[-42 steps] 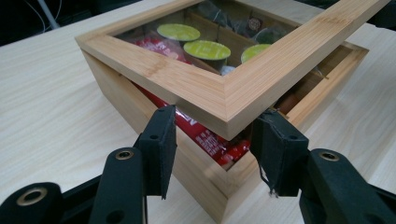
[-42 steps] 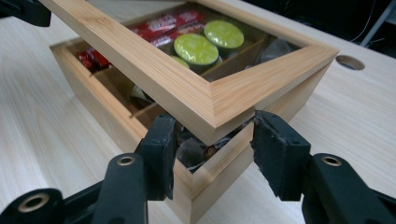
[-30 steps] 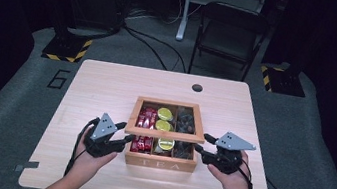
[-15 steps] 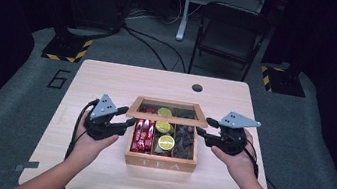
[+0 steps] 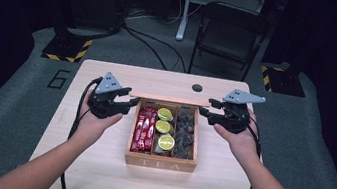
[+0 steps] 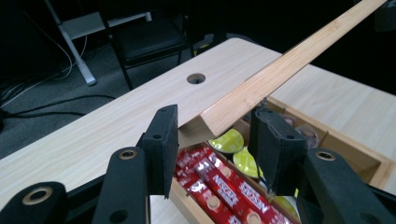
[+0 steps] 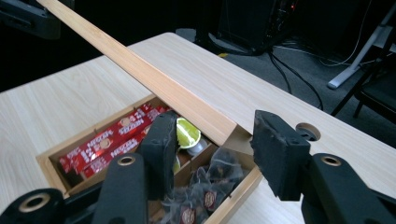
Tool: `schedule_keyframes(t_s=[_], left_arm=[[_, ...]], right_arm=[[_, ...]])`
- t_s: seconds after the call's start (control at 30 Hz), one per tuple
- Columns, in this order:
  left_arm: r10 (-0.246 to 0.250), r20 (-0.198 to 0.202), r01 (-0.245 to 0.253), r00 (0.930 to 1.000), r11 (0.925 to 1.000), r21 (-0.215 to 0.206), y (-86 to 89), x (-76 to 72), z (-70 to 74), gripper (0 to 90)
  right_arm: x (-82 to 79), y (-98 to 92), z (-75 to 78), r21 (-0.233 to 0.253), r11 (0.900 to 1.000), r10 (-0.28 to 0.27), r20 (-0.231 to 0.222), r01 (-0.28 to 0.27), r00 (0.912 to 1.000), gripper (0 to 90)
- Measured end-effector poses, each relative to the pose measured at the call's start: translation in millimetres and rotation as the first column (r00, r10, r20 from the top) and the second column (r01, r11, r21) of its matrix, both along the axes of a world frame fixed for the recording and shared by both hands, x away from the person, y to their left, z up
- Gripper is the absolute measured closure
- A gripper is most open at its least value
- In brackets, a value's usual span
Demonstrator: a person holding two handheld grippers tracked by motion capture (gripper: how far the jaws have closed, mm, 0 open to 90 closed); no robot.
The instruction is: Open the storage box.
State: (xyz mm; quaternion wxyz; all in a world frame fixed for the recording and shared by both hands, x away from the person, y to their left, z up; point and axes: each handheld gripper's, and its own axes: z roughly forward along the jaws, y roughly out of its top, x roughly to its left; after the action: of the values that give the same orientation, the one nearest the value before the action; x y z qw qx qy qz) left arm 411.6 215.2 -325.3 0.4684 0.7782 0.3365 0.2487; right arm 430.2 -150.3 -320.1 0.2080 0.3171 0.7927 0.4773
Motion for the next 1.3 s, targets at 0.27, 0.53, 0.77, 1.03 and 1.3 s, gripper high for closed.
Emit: schedule_keyframes(t_s=[0.27, 0.53, 0.77, 1.03, 1.3], left_arm=[[0.010, 0.008, -0.010, 0.9999, 0.9993, -0.035, 2.8, 20.9, 8.5, 54.8], [0.024, 0.002, -0.024, 0.9997, 0.9980, -0.058, 4.8, 35.3, 3.2, 48.5], [0.049, -0.020, -0.049, 0.9986, 0.9982, -0.034, -2.3, 48.8, -7.5, 49.3], [0.091, -0.041, -0.092, 0.9951, 0.9946, -0.047, -4.3, 64.8, -16.6, 54.5], [0.111, -0.058, -0.115, 0.9921, 0.9900, -0.082, -1.9, 75.1, -17.6, 61.4]], right_arm=[[19.9, 4.6, 7.5, -0.002, 1.000, -0.030, 0.013, 0.030, 0.9994, 51.4], [33.6, 5.8, 12.2, -0.004, 0.999, -0.045, 0.013, 0.045, 0.9989, 53.5], [39.3, 7.1, 15.1, 0.006, 0.998, -0.061, 0.012, 0.061, 0.9980, 53.5], [47.5, 8.5, 18.0, 0.016, 0.997, -0.072, 0.018, 0.072, 0.9972, 53.5], [56.0, 9.3, 18.7, 0.026, 0.997, -0.072, 0.028, 0.071, 0.9970, 52.3]])
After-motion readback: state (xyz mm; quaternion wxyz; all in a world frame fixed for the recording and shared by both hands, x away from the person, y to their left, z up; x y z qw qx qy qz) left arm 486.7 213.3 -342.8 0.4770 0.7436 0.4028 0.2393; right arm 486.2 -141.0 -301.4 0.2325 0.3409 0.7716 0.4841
